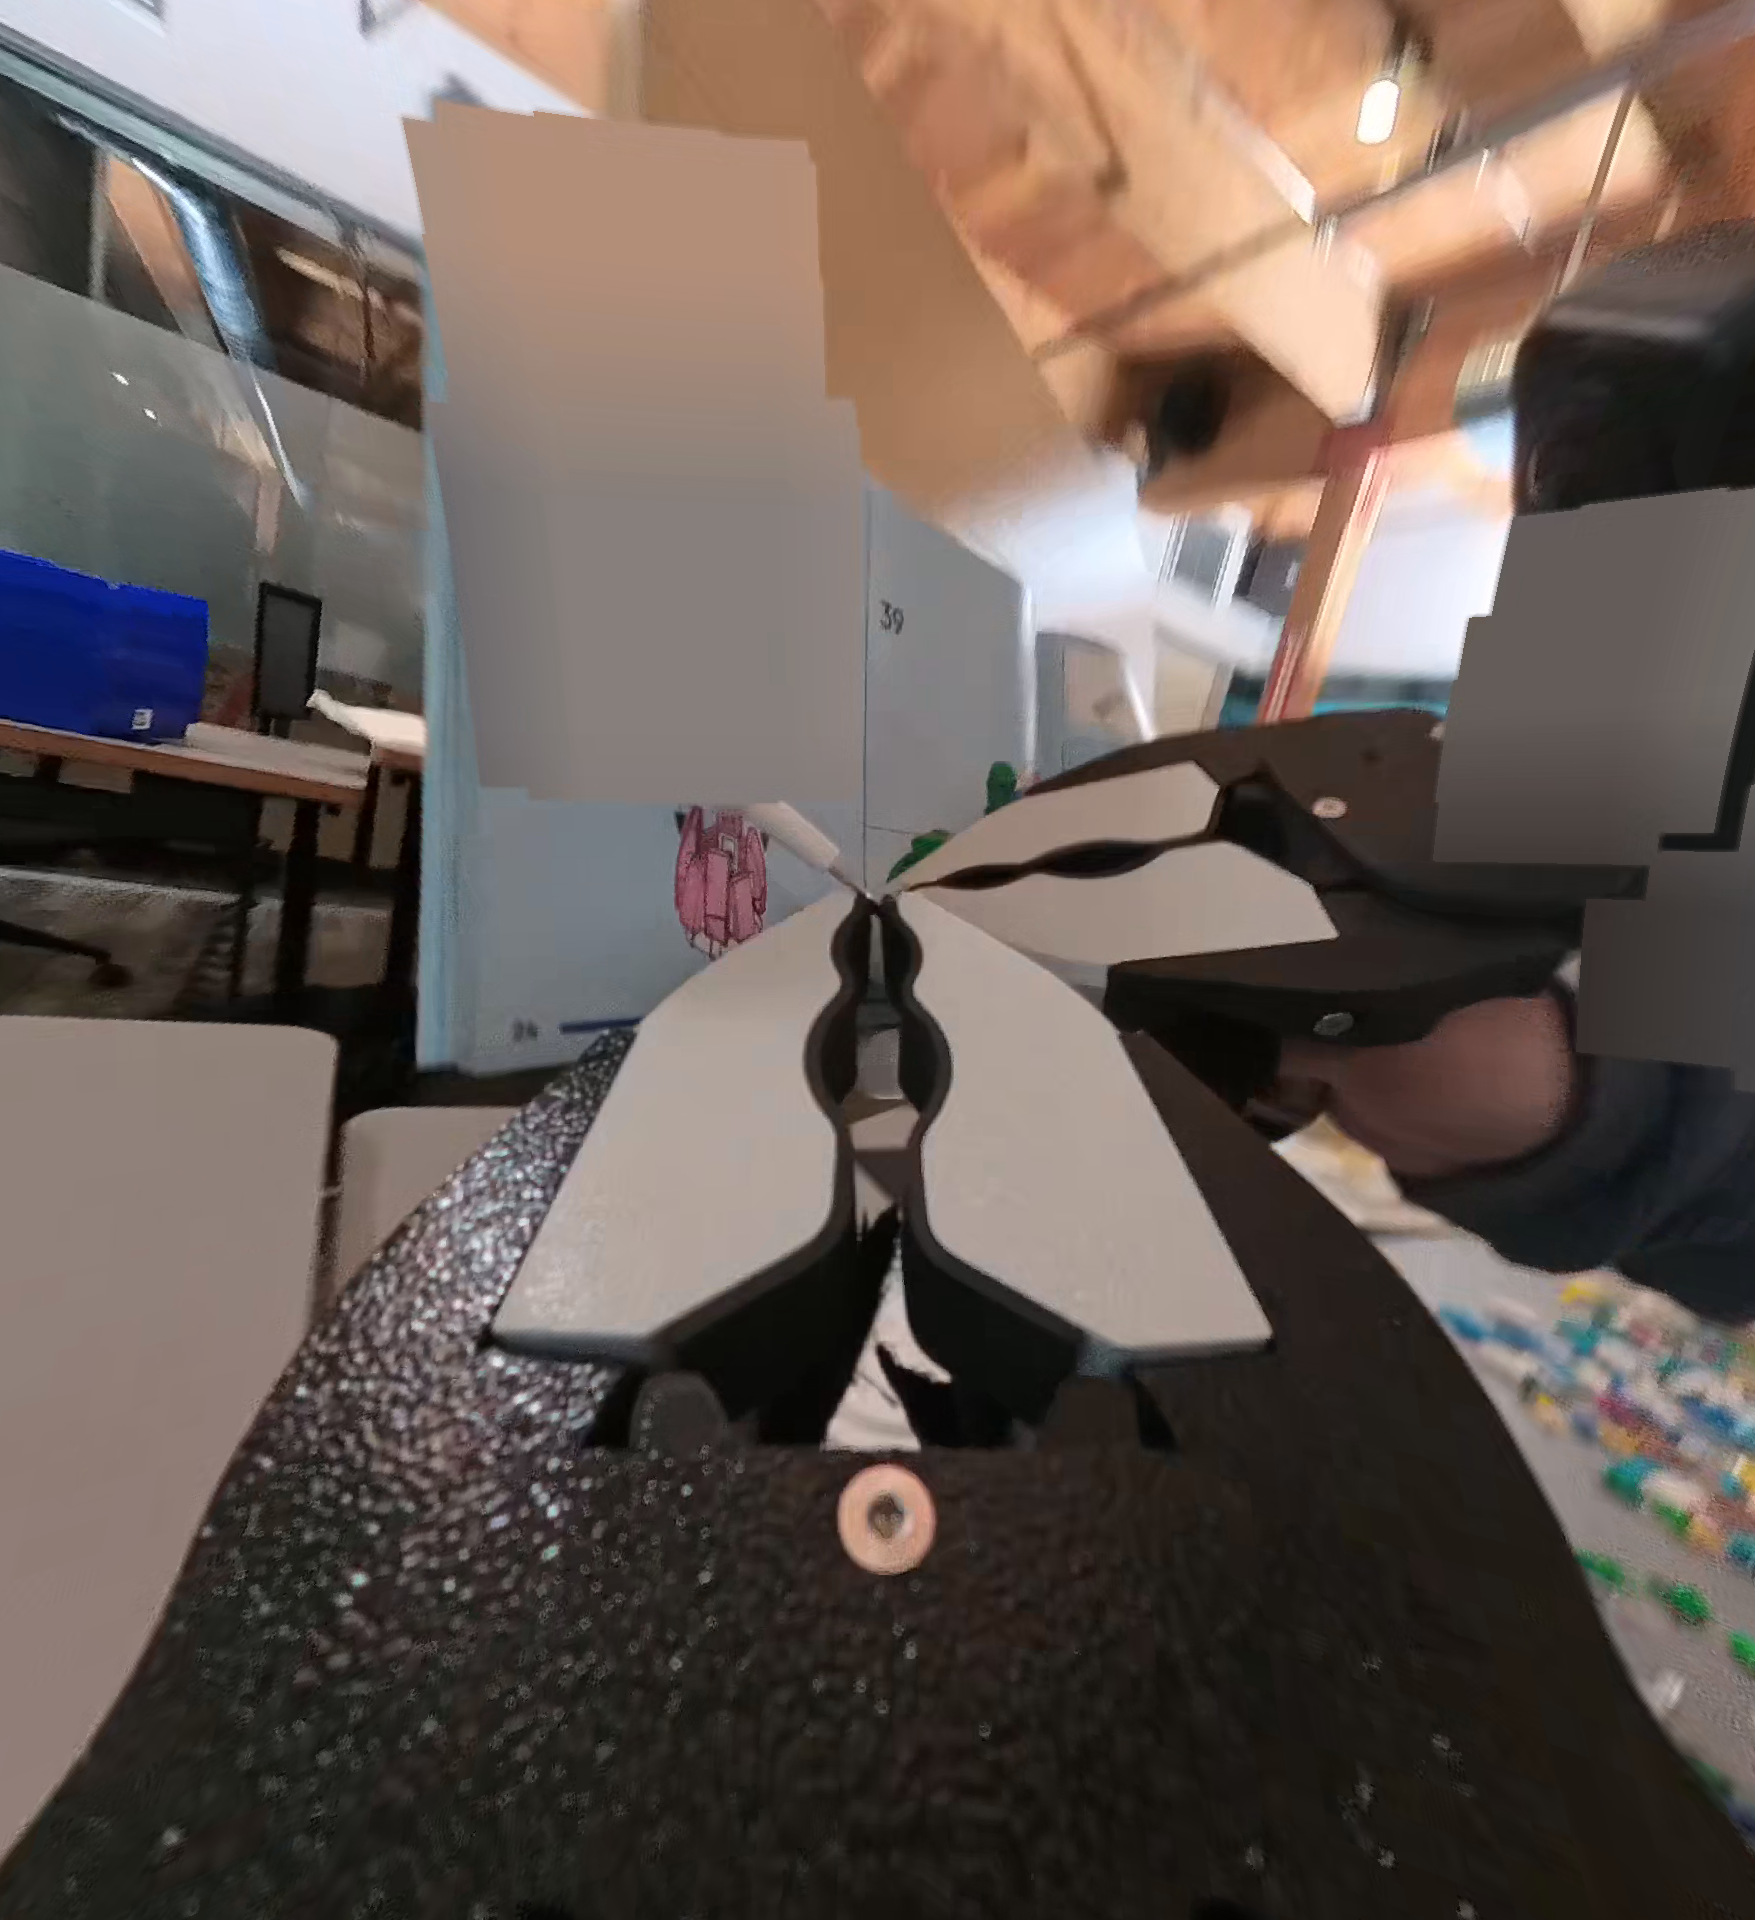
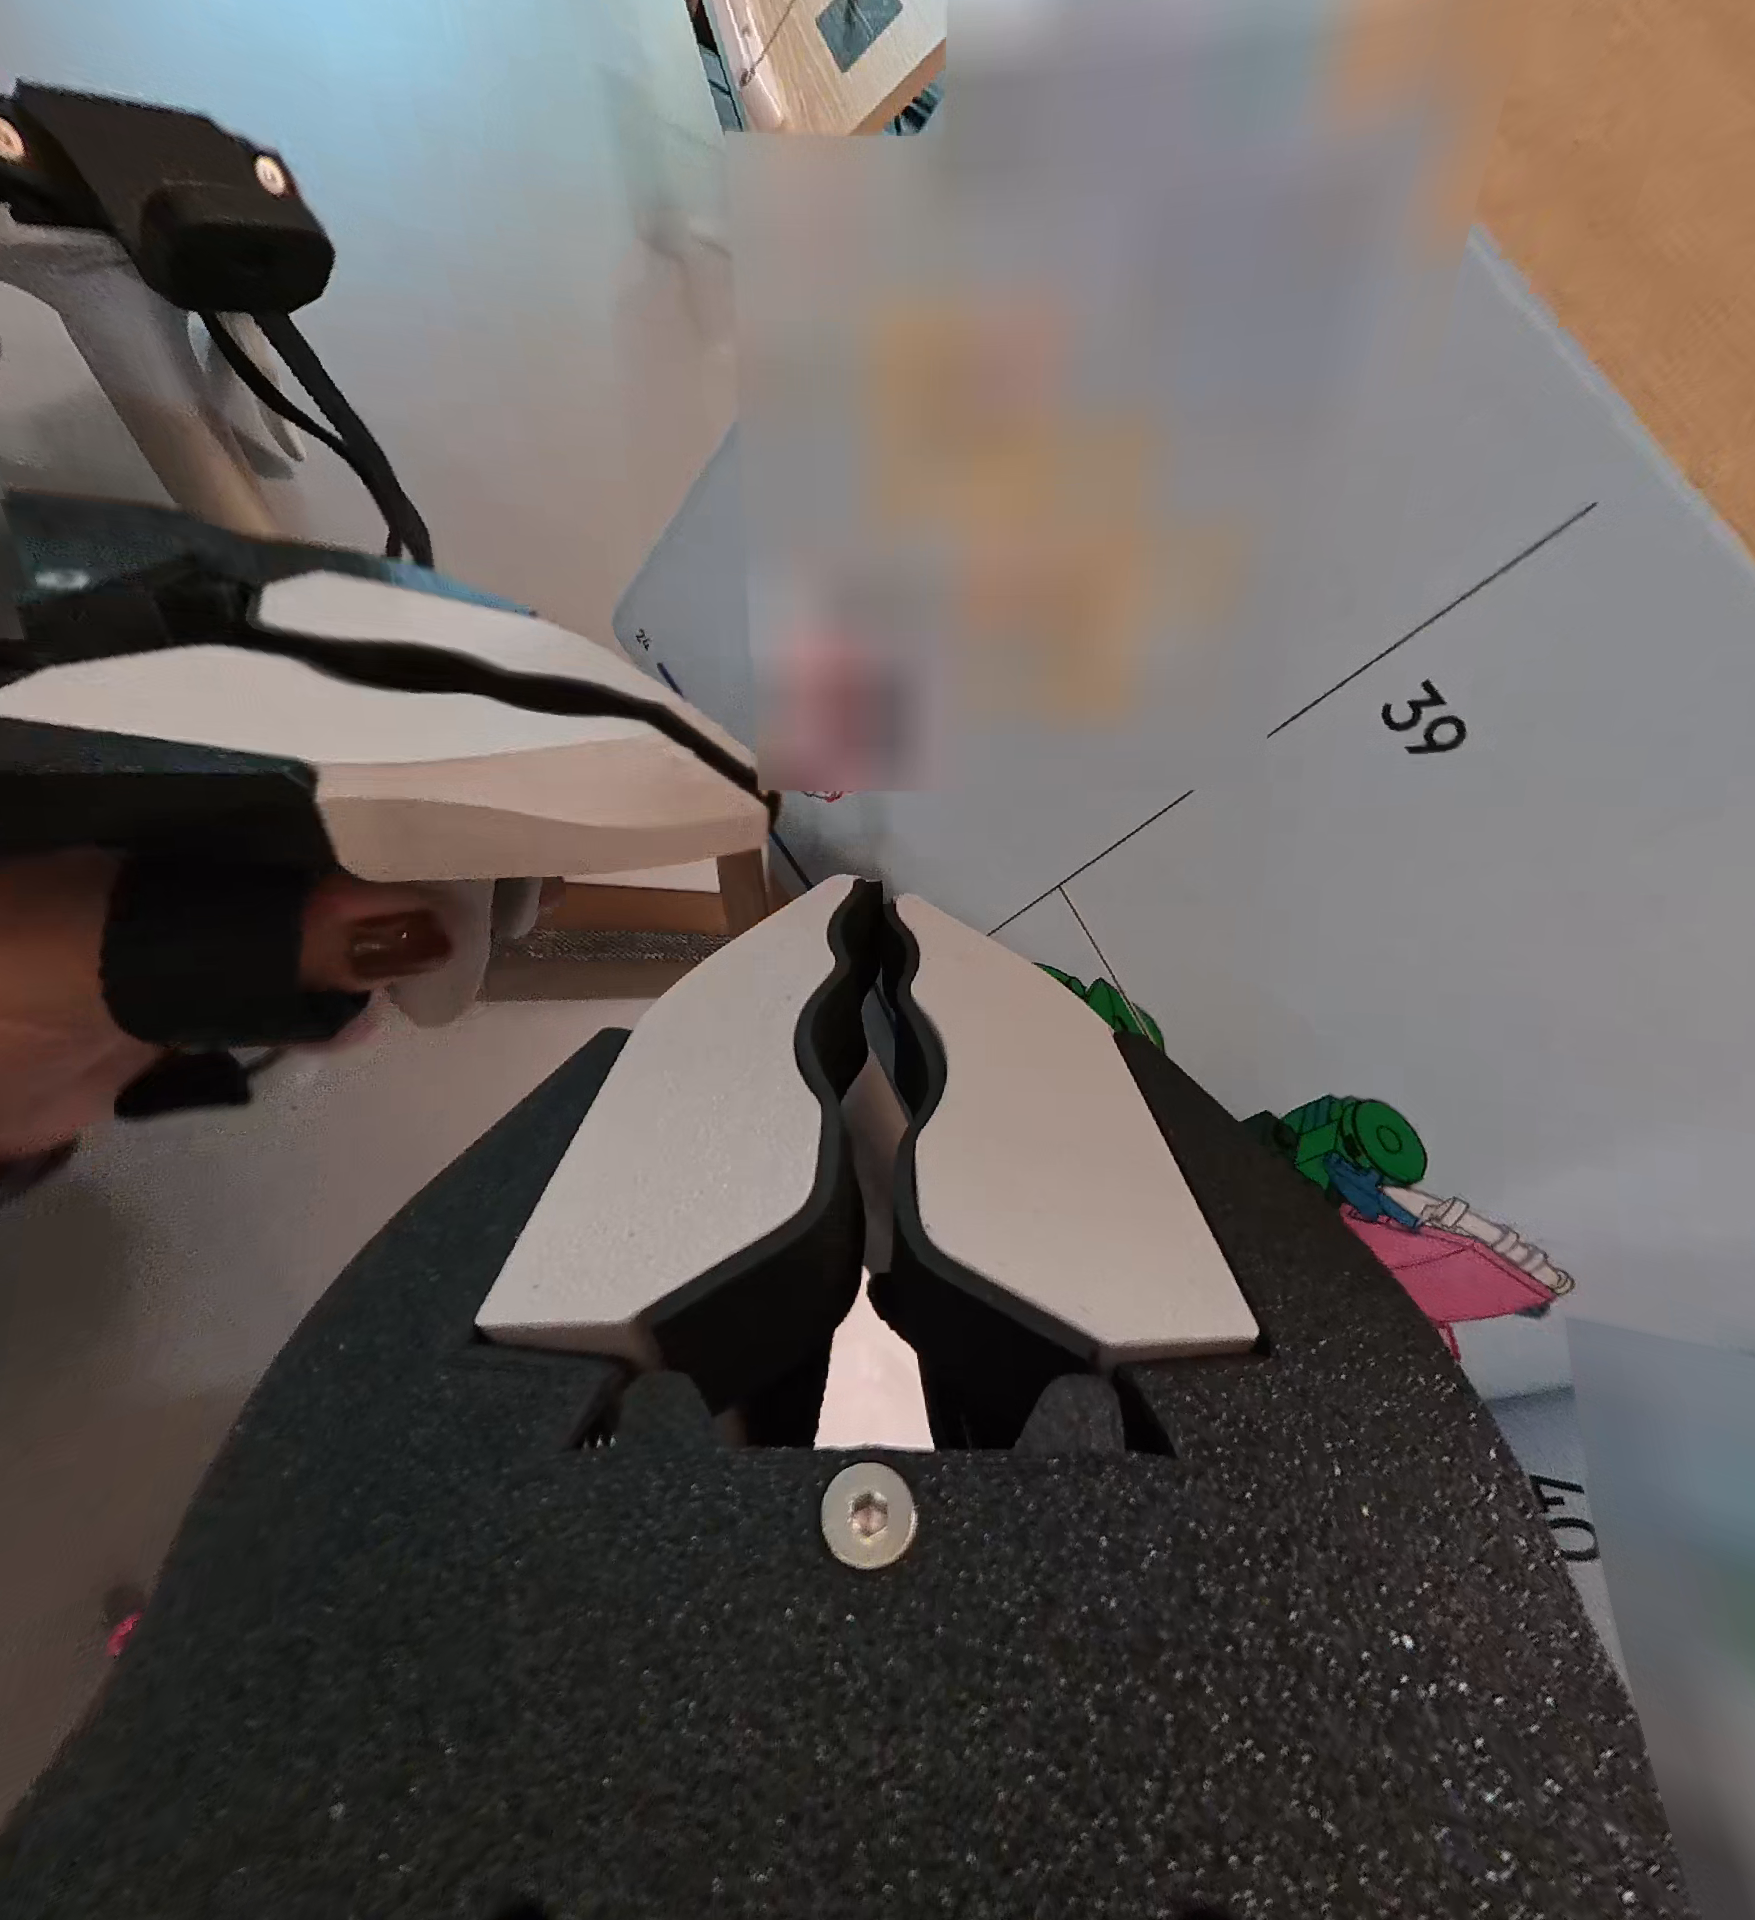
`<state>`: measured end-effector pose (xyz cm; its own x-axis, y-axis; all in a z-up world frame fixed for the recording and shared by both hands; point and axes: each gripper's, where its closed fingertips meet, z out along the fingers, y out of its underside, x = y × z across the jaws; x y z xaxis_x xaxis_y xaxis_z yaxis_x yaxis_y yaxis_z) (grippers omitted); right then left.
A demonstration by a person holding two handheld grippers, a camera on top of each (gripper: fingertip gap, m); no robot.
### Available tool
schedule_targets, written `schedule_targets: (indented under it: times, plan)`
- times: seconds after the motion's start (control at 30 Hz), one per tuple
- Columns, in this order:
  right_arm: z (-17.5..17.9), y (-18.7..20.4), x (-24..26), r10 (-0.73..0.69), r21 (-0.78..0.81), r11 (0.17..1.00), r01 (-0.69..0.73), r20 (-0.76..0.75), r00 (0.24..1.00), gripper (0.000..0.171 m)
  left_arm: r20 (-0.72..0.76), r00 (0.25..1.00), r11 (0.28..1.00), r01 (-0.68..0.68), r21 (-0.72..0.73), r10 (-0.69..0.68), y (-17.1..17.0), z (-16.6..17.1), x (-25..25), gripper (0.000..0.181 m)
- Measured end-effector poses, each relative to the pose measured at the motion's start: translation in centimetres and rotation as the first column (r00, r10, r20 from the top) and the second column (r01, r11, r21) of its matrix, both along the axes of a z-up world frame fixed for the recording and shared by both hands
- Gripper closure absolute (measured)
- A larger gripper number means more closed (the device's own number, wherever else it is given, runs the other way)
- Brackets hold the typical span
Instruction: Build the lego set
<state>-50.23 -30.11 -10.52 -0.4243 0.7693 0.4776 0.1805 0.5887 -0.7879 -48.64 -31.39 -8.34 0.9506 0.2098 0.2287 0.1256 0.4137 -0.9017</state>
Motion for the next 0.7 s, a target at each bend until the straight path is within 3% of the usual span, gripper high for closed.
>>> schedule_targets:
  times: [0.17,0.27,0.43,0.6,0.7]
  plan:
    - [0.8,0.3,-0.1,-0.006,-0.103,0.995,0.007,0.004,1.0,0.171,-0.153,0.988,0.937,-0.038,-0.346,-0.017,0.9,0.5,-0.2,0.181]
    - [3.1,0.9,0.5,-0.041,-0.083,0.996,0.03,-0.131,0.991,0.171,-0.222,0.975,0.878,-0.104,-0.467,-0.003,1.0,0.7,-0.4,0.181]
    - [6.9,4.9,1.4,-0.23,-0.017,0.97,0.241,-0.373,0.899,0.171,-0.303,0.952,0.838,-0.136,-0.528,-0.037,1.2,0.4,0.3,0.181]
    - [6.2,6.7,0.6,-0.297,-0.052,0.953,0.297,-0.333,0.895,0.171,-0.277,0.959,0.821,-0.111,-0.561,-0.059,1.8,-0.1,0.7,0.181]
    - [6.0,6.6,0.4,-0.257,-0.024,0.964,0.265,-0.335,0.906,0.171,-0.18,0.984,0.846,-0.108,-0.523,0.015,1.4,0.3,0.4,0.181]
